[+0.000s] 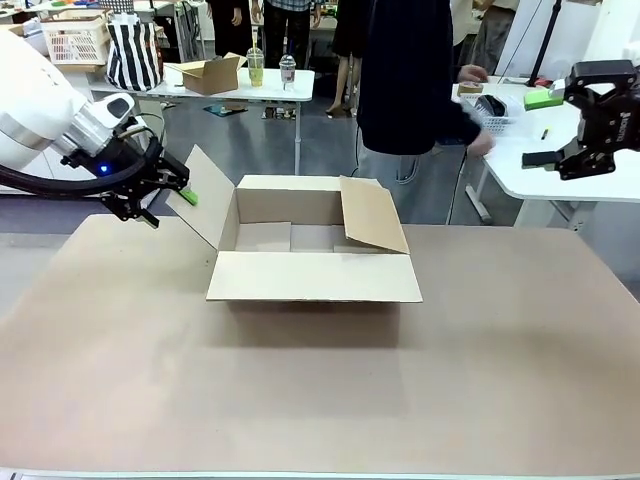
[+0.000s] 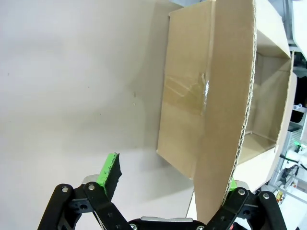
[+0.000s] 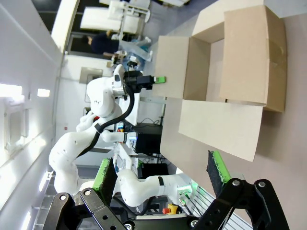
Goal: Pack the gift set into the box.
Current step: Place both hands on the side flaps of the Package Box and spread them outward.
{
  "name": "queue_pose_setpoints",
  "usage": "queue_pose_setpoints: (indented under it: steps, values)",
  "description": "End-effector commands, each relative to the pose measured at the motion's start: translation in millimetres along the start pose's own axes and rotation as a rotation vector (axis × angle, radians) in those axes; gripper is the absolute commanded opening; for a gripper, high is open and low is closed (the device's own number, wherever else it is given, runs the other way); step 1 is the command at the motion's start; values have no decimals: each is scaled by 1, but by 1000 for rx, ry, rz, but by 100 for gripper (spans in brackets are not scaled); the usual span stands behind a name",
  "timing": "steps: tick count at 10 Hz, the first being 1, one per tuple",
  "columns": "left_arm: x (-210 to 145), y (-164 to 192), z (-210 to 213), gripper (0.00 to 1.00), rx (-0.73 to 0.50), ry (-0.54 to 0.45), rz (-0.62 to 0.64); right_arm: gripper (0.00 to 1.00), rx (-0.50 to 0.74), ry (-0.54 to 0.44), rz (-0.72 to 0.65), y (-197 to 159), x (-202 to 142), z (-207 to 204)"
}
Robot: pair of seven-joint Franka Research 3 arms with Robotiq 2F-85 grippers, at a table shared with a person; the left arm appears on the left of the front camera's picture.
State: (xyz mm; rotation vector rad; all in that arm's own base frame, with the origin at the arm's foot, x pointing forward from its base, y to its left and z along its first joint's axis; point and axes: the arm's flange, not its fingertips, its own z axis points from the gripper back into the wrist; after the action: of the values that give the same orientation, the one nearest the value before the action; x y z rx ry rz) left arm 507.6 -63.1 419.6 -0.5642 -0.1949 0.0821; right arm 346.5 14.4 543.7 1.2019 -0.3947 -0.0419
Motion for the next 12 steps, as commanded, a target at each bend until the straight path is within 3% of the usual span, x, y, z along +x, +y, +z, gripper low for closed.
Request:
queue_pose_setpoints:
  steps: [1, 2, 4, 5, 6, 8, 9, 10, 11, 12]
  values:
    - [-1, -1, 1, 100, 13, -6, 10, 100, -117, 164, 19, 8, 18, -47]
    - [-1, -1, 1, 100, 13, -6, 10, 100, -203, 281, 103, 21, 39, -92]
    - [-1, -1, 1, 100, 13, -6, 10, 100, -479, 366, 183, 33, 67, -181]
    - [-1, -1, 1, 100, 13, -6, 10, 100, -645, 371, 237, 31, 65, -226]
    - [-1, -1, 1, 100, 13, -6, 10, 100, -656, 425, 288, 30, 54, -259]
    - [-1, -1, 1, 100, 13, -6, 10, 100, -821, 347, 483, 29, 31, -299]
    - [-1, -1, 1, 100, 13, -6, 10, 100, -991, 266, 677, 25, 22, -309]
    - [-1, -1, 1, 100, 13, -6, 10, 100, -990, 401, 722, 22, 22, -295]
    - [-1, -1, 1, 100, 13, -6, 10, 100, -803, 400, 574, 28, 27, -306]
    - [-1, -1, 1, 100, 13, -6, 10, 100, -803, 400, 574, 28, 27, -306]
